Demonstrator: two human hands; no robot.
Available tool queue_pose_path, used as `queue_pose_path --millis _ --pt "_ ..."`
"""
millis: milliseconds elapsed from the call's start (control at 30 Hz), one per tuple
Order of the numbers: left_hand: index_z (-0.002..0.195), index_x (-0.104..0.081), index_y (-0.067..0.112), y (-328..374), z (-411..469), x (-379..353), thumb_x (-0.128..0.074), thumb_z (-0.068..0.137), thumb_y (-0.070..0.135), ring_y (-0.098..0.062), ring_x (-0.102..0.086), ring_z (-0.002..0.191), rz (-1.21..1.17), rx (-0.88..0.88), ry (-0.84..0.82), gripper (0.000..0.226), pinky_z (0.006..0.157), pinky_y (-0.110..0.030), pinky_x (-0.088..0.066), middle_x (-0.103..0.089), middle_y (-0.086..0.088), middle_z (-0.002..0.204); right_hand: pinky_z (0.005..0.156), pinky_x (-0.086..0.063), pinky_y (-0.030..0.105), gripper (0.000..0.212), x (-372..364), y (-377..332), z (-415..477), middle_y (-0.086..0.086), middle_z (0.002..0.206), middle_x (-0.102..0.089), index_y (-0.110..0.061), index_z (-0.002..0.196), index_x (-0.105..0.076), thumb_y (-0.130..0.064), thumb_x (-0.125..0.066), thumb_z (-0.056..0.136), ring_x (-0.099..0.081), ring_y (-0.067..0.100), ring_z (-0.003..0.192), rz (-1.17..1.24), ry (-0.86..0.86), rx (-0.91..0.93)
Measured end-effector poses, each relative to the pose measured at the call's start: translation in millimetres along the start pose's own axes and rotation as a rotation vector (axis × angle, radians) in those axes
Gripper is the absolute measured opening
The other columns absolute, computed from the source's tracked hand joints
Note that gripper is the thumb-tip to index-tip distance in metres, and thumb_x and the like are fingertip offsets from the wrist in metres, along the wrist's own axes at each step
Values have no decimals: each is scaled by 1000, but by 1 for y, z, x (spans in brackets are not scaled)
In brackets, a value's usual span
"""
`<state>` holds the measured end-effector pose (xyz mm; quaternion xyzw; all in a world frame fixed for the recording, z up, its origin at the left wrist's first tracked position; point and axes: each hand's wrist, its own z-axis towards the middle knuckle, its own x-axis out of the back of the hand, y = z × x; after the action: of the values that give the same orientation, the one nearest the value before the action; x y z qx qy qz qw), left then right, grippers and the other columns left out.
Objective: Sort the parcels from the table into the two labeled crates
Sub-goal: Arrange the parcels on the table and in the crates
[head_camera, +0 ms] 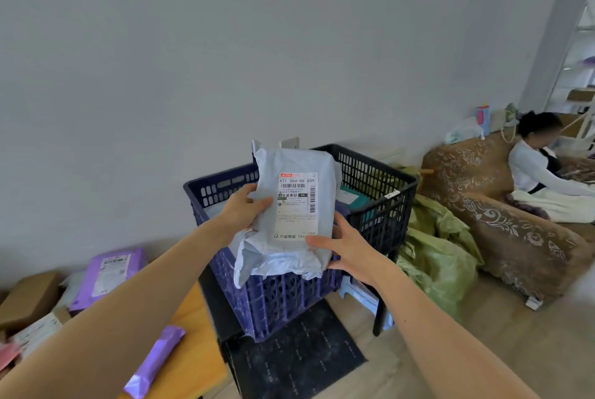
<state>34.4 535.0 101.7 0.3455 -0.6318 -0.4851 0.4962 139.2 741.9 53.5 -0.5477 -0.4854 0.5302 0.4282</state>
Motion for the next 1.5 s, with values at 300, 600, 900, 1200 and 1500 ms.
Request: queue_pose_path --millis 300,600,900,1200,1500 --pt "146 4 55 11 91 2 -69 87 8 -12 -68 89 -50 -74 -21 105 65 -25 -57 -58 3 127 93 -53 46 64 42 -27 109 -1 122 -65 -29 125 -50 1 -76 75 -62 19 112 -231 161 115" --pt "139 22 58 9 155 24 -78 77 4 -20 -70 91 64 -105 72 129 72 -26 -58 -69 -10 110 55 -49 9 26 62 -39 200 -14 82 -71 -20 90 -66 -2 -77 76 -67 -6 70 -306 225 177" --pt "151 3 44 -29 169 27 -79 77 5 -2 -53 51 212 50 210 117 68 -25 -51 -60 -25 113 63 -47 29 14 78 -19 249 12 85 -68 -9 76 -61 -5 -69 86 -62 19 74 -393 117 80" --pt "145 -37 11 -47 168 13 -68 87 35 -30 -46 124 587 262 419 70 89 -29 -40 -36 -14 146 51 -38 13 21 98 -15 298 -5 67 -57 -16 71 -58 -6 -70 85 -50 4 58 -625 -220 95" --pt "80 -46 17 -87 162 -19 -55 91 42 -14 -35 63 314 517 502 29 54 -24 -25 -39 0 76 56 -39 9 17 99 9 328 -3 79 -58 -15 79 -56 -3 -63 89 -51 4 67 -634 -331 65"
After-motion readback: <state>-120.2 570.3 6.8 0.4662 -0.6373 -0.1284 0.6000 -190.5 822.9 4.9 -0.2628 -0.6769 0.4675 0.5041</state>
